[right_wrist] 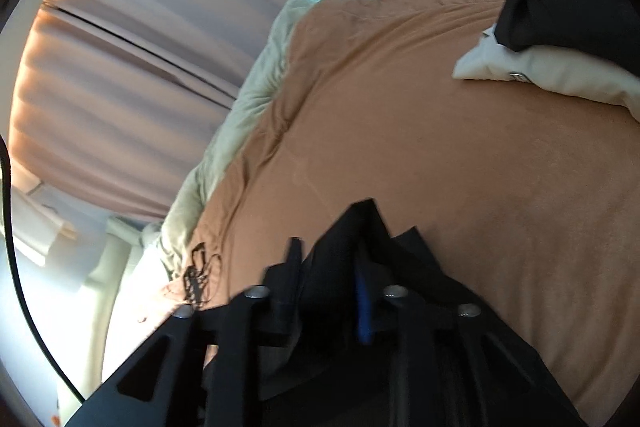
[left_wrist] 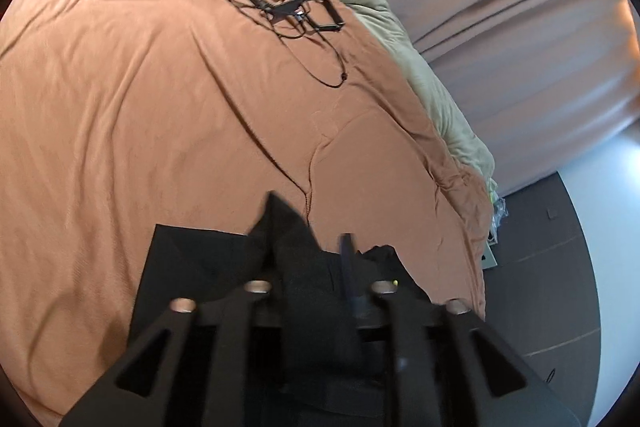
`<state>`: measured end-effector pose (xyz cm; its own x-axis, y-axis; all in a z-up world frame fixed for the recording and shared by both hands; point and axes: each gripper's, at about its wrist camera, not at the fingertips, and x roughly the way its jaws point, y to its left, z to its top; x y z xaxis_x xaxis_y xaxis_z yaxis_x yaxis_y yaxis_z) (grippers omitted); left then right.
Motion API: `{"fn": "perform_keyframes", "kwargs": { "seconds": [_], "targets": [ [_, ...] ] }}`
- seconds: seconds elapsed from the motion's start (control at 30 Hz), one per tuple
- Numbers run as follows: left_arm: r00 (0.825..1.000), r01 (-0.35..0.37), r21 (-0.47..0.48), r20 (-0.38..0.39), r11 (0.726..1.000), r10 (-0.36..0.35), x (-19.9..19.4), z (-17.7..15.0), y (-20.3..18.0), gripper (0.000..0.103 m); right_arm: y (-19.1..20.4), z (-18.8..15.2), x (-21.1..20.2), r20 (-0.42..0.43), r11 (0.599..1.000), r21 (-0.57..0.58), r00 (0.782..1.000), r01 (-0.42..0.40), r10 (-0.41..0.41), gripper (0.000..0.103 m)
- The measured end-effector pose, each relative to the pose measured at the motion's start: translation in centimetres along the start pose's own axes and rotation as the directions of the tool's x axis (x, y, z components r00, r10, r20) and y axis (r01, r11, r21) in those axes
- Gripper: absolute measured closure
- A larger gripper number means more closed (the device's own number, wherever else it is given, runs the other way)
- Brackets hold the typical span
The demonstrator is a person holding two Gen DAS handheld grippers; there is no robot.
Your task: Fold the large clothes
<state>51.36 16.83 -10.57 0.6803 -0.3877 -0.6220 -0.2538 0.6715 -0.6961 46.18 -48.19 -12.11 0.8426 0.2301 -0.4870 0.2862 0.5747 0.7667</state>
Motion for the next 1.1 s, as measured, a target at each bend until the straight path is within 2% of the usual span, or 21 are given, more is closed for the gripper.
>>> {"fn": "perform_keyframes", "kwargs": {
  "seconds": [0.03, 0.07, 0.1, 0.13, 0.27, 0.33, 0.6, 0.63, 0.67, 0.8, 0.87, 1.0, 1.1],
  "targets": [
    [1.0, 0.008, -0.003, 0.008, 1.0, -0.008, 0.1, 0.0, 0.0, 0.049, 0.0, -0.1, 0.0, -0.003, 1.0, -0.004, 1.0, 0.003, -0.003, 0.068],
    [1.0, 0.013, -0.001, 0.021, 1.0, -0.013, 0.1, 0.0, -0.1, 0.019, 0.1, -0.1, 0.0, -0.008, 1.0, -0.004, 1.0, 0.0, 0.0, 0.066],
    [0.999, 0.02, 0.0, 0.038, 1.0, -0.02, -0.1, 0.0, -0.3, 0.002, 0.0, -0.2, 0.0, -0.012, 1.0, 0.001, 1.0, -0.007, 0.007, 0.06],
    [0.998, 0.023, 0.0, 0.054, 1.0, -0.023, -0.4, 0.0, -0.5, 0.001, 0.0, -0.2, 0.0, -0.012, 1.0, 0.005, 1.0, -0.012, 0.012, 0.056],
    [0.997, 0.015, 0.027, 0.07, 1.0, -0.017, -1.5, 0.4, -1.5, 0.001, -0.2, -0.4, -0.3, -0.018, 1.0, 0.004, 1.0, -0.007, 0.007, 0.055],
    [0.997, -0.016, 0.051, 0.078, 0.999, 0.012, -2.2, 0.3, -1.7, 0.001, 0.1, -0.6, -0.1, -0.036, 1.0, -0.014, 0.999, -0.001, 0.001, 0.055],
    [0.991, -0.121, 0.124, 0.076, 0.985, 0.112, -4.4, -1.3, -0.1, 0.001, 3.0, -3.4, 3.0, -0.19, 0.988, -0.155, 0.981, -0.003, -0.027, 0.055],
    [0.99, -0.13, 0.137, 0.073, 0.982, 0.121, -4.6, -1.6, 0.0, 0.002, 3.5, -3.8, 3.3, -0.205, 0.985, -0.175, 0.978, -0.004, -0.032, 0.055],
    [0.989, -0.142, 0.152, 0.07, 0.978, 0.132, -4.7, -1.8, -0.1, 0.007, 3.9, -4.3, 3.7, -0.222, 0.98, -0.199, 0.974, -0.005, -0.04, 0.055],
    [0.984, -0.177, 0.244, 0.03, 0.953, 0.175, -4.1, -3.3, -1.0, 0.028, 5.5, -6.4, 5.5, -0.292, 0.96, -0.279, 0.954, -0.021, -0.064, 0.055],
    [0.983, -0.173, 0.304, -0.011, 0.937, 0.185, -3.2, -4.4, -1.9, 0.033, 5.9, -7.0, 5.9, -0.306, 0.956, -0.291, 0.95, -0.028, -0.065, 0.055],
    [0.966, -0.187, 0.42, -0.083, 0.888, 0.243, -0.4, -6.7, -3.8, 0.036, 5.9, -7.3, 6.2, -0.322, 0.955, -0.295, 0.944, -0.029, -0.071, 0.055],
    [0.943, -0.205, 0.497, -0.129, 0.843, 0.306, 2.4, -8.1, -5.1, 0.036, 5.1, -6.8, 6.1, -0.316, 0.961, -0.278, 0.945, -0.008, -0.084, 0.055]
  ]
}}
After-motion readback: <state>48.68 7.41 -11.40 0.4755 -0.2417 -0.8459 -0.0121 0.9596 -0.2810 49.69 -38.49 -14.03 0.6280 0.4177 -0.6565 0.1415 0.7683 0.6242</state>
